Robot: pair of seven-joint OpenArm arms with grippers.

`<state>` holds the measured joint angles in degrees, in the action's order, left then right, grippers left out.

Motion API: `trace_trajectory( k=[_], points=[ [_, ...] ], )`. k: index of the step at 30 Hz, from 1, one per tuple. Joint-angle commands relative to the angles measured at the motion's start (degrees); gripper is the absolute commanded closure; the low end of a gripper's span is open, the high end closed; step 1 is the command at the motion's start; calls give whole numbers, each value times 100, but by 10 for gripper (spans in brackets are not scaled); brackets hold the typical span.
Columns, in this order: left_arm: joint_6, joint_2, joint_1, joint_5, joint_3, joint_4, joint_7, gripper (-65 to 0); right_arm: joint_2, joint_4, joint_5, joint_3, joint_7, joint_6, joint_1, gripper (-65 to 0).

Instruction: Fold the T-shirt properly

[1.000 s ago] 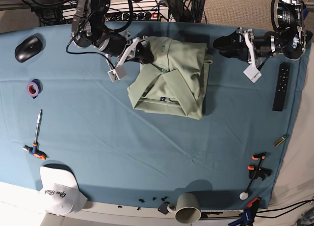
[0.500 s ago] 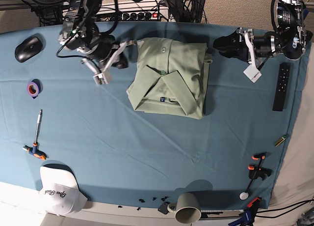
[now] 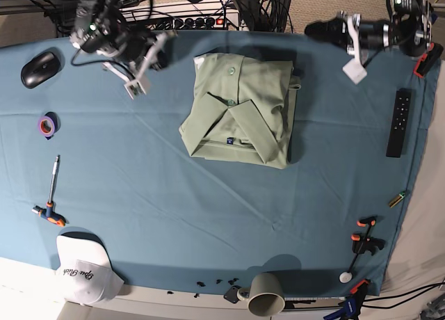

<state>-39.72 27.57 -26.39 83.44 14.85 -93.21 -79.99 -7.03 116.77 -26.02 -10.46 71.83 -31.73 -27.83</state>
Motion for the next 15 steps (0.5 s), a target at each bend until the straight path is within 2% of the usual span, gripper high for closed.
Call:
trace_trajectory(
  k=[1,5,9,15],
  points=[
    [-28,107,-127,156,46,-83,-1,0,-142,149,57,-15,111,-17,-160,0],
    [-28,155,-538,156,46,-83,-1,0,-560,448,55,-13,201,-22,-789,0],
    [-28,168,-909,156,46,-83,-1,0,-841,501,55,-13,236,-157,-1397,0],
    [-28,166,-1108,156,44,-22,-1,0,-933,494,20,-13,85,-584,-2055,0]
  ],
)
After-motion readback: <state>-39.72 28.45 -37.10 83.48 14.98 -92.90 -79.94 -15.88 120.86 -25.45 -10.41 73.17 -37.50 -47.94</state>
